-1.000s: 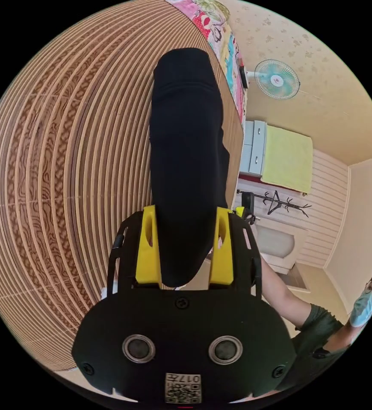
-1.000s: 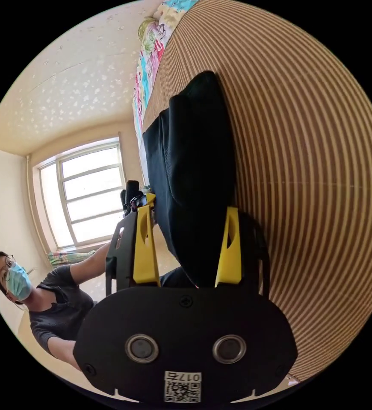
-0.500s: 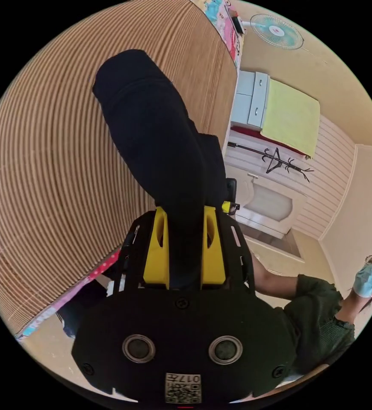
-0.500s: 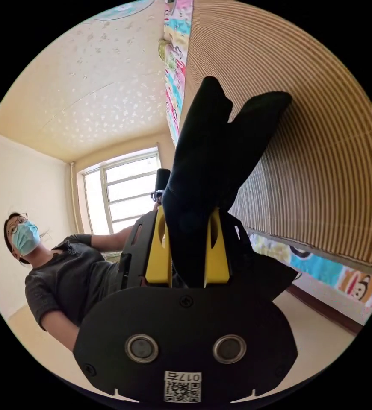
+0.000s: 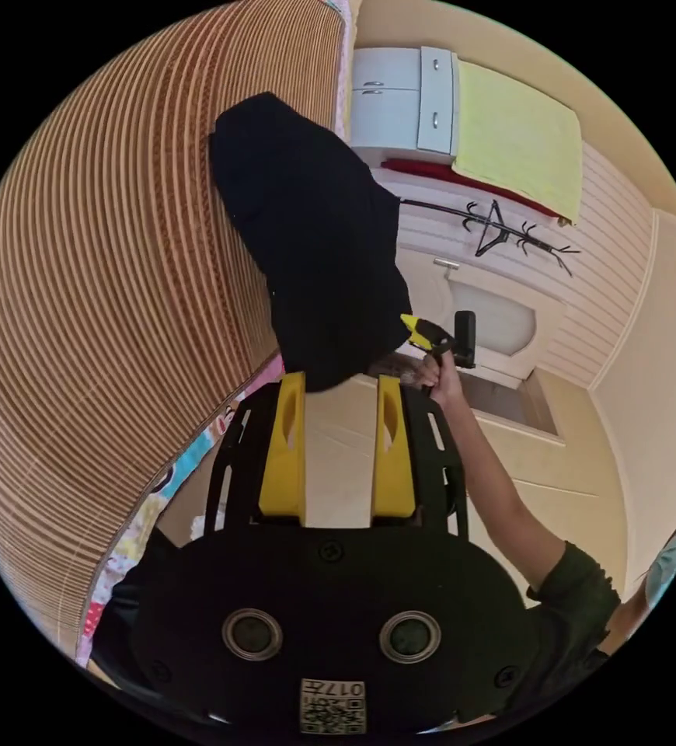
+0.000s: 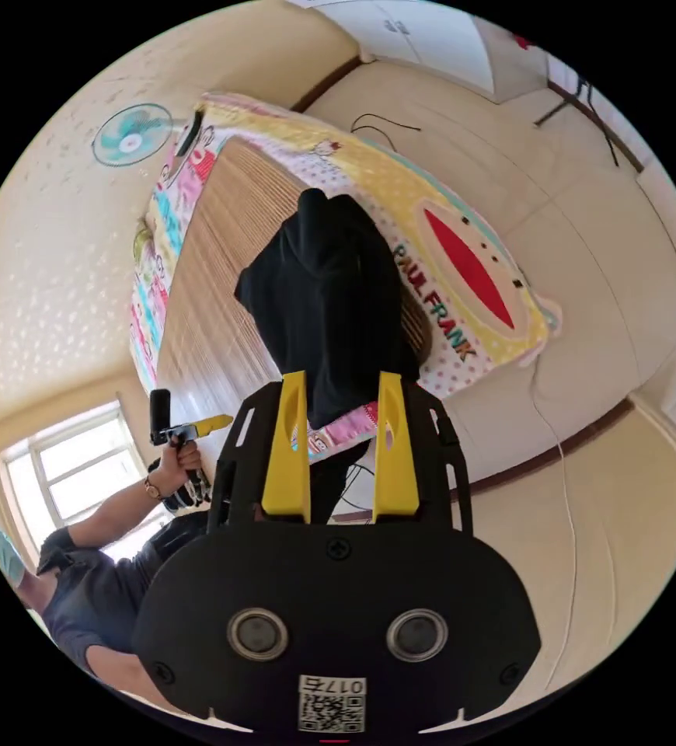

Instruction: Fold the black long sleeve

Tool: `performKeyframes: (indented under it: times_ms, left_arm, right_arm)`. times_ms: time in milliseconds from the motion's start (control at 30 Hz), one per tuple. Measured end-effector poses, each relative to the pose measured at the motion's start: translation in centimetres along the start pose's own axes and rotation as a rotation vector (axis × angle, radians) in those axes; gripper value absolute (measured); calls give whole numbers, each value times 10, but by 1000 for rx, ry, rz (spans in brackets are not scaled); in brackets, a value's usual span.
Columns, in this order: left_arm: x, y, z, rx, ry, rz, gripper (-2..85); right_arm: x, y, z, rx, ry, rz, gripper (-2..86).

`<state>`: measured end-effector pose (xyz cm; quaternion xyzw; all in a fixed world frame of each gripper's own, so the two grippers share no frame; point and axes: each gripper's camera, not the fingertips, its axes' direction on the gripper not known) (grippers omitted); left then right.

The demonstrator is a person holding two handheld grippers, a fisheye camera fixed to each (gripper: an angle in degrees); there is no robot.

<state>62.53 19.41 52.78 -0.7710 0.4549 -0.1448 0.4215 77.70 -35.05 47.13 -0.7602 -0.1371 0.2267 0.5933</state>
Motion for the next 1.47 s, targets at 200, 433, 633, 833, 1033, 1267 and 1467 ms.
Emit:
performKeyframes:
  times_ms: [200, 433, 633, 833, 1033, 1267, 1467]
  left_arm:
    - [-105, 141, -111, -7, -260, -199, 111]
    - [-162, 425, -294, 529, -296, -651, 90]
    - [-151, 591, -323, 980, -191, -805, 88]
    - [-141, 659, -321, 1138, -272, -850, 65]
    - [-122, 665, -406, 1067, -559, -670, 112]
    - [-101, 586, -442, 673, -1163, -541, 150]
    - [-123, 558, -438, 484, -1241, -590, 102]
  right_arm:
    - [42, 106, 105, 21, -407, 144, 21]
    - [6, 187, 232, 21, -768, 242, 8]
    - [-105, 194, 323, -100, -983, 92, 5]
    - [-257, 206, 392, -418, -872, -246, 6]
    - [-338, 253, 431, -501, -798, -423, 5]
    - [-326, 314, 451, -406, -875, -407, 5]
    - [-282, 358, 436, -279, -903, -350, 5]
